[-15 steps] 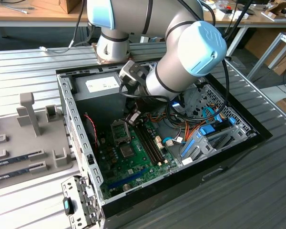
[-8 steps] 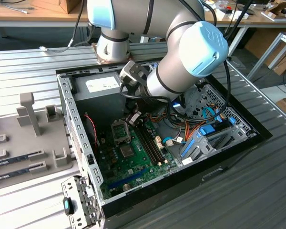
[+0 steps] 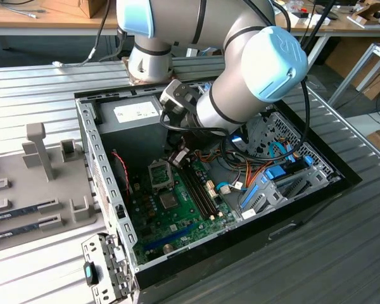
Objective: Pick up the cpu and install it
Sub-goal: 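Close the cpu cover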
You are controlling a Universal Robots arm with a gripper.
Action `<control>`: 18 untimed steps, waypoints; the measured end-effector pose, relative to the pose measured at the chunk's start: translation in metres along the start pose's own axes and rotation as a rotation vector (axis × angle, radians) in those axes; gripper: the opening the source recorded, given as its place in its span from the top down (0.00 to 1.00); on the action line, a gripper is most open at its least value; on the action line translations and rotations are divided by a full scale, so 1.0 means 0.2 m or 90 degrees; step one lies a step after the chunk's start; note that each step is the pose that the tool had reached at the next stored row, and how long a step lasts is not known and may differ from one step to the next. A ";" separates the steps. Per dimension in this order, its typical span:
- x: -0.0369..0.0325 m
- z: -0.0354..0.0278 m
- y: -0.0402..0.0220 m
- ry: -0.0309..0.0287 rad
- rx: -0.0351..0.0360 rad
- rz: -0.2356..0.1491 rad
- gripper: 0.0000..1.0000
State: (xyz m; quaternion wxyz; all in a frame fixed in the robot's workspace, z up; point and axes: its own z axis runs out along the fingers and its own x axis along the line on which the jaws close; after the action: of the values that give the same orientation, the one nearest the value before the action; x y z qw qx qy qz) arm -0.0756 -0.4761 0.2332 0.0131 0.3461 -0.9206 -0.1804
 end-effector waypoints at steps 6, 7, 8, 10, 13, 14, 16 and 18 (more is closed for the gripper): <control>0.014 -0.023 -0.008 -0.0075 -0.0090 -0.002 0.89; 0.027 -0.030 -0.022 -0.0112 -0.0135 -0.003 0.89; 0.029 -0.033 -0.023 -0.0117 -0.0141 -0.003 0.89; 0.030 -0.036 -0.023 -0.0123 -0.0148 -0.003 0.89; 0.032 -0.042 -0.025 -0.0146 -0.0176 -0.003 0.89; 0.032 -0.044 -0.025 -0.0151 -0.0182 -0.004 0.89; 0.033 -0.046 -0.025 -0.0160 -0.0193 -0.004 0.89; 0.035 -0.047 -0.027 -0.0173 -0.0207 -0.004 0.89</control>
State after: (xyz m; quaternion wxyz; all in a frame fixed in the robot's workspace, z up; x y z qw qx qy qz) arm -0.0760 -0.4874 0.2393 0.0057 0.3463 -0.9165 -0.2001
